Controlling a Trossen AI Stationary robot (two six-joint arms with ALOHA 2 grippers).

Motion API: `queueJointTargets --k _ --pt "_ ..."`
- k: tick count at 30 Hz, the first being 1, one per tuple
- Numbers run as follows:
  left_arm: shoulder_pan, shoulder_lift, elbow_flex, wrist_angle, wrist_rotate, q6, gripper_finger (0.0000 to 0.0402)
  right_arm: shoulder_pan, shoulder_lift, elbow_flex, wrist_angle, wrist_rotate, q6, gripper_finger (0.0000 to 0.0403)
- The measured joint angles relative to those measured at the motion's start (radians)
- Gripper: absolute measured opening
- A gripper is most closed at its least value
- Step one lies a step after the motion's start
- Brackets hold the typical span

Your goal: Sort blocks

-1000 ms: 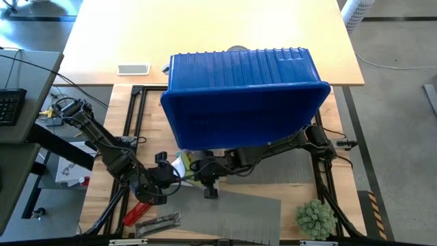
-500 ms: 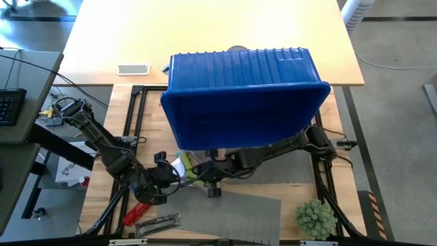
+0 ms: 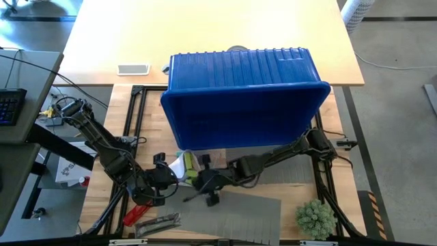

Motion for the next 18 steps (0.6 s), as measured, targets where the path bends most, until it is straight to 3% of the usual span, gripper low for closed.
queueJointTargets --k 5,8,12,15,18 --pt "-0.021 0.0 0.022 0.0 -0.041 0.033 0.0 0.037 0.023 0.001 0.187 0.153 -0.16 0.0003" --pt "-0.026 0.0 0.037 -0.001 -0.052 0.053 0.0 0.045 0.036 0.001 0.259 0.177 -0.165 0.0019" --pt "-0.026 0.0 0.04 0.001 -0.051 0.061 0.0 0.043 0.041 0.001 0.261 0.321 -0.146 0.006" --pt "-0.027 0.001 0.04 -0.002 -0.045 0.061 0.0 0.032 0.044 0.001 0.254 0.336 -0.143 0.0086" --pt "-0.027 0.001 0.04 -0.001 -0.041 0.062 0.0 0.024 0.044 0.001 0.248 0.258 -0.142 0.0097"
